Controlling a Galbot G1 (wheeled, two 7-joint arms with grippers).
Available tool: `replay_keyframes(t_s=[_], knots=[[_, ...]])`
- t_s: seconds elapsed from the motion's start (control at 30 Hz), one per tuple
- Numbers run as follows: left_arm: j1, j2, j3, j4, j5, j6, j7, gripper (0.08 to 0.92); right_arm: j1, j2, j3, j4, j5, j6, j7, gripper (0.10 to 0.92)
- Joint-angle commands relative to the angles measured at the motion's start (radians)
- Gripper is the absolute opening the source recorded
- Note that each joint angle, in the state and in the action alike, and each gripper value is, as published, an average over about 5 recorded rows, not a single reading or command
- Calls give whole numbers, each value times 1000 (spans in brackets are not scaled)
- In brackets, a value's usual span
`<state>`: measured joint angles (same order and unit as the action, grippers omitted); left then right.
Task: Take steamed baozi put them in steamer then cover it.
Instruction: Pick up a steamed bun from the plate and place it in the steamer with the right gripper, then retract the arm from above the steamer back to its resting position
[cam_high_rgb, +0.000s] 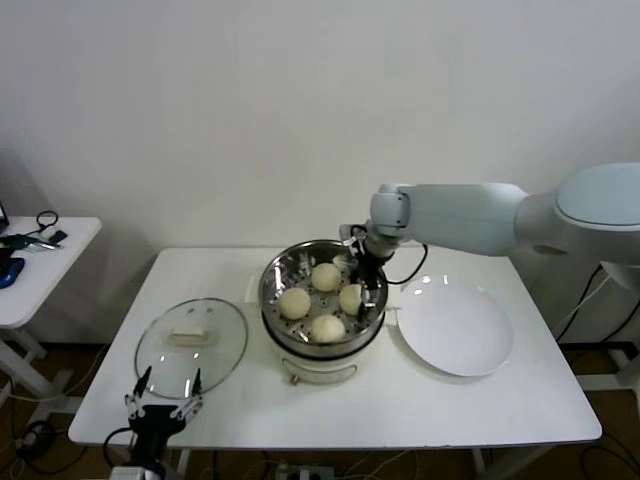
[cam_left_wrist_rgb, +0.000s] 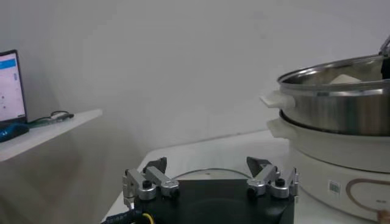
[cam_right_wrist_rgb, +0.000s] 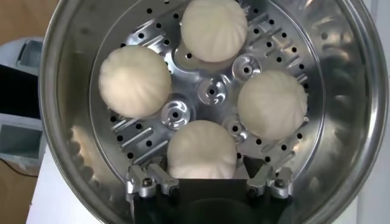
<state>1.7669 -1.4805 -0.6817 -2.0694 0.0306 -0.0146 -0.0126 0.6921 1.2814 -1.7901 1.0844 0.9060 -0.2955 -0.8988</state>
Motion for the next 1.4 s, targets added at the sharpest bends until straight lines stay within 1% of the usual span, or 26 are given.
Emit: replay_keyframes(t_s=[0.03, 0.3, 0.47, 0.6, 0.8, 0.93, 1.0, 1.17, 1.4], knots=[[-10, -4, -1, -3, 4, 6, 0, 823, 22, -30, 21, 16, 0, -2, -16, 821], [-8, -5, 3, -7, 12, 8, 1, 823, 83, -89, 48, 61, 11, 8, -55, 823], [-4, -6, 4, -7, 15, 7, 0, 823, 102, -154, 101, 80, 11, 41, -23, 823], [-5, -4, -2, -4, 22, 6, -2, 823, 122, -233, 129, 128, -14, 133, 61, 823], [-14, -1, -10, 10, 56, -2, -6, 823, 123, -383, 126, 240, -38, 290, 320, 823], [-13, -3, -13, 0, 97, -11, -7, 823, 13, -508, 234, 287, -34, 374, 485, 823], [-16, -7, -12, -8, 112, -10, -8, 823, -70, -562, 309, 303, -30, 402, 540, 823], [-31, -15, -10, -25, 135, 3, -17, 823, -309, -683, 549, 339, -64, 441, 625, 823], [-41, -29, -37, -47, 256, 3, -30, 823, -692, -765, 944, 374, -151, 450, 701, 823]])
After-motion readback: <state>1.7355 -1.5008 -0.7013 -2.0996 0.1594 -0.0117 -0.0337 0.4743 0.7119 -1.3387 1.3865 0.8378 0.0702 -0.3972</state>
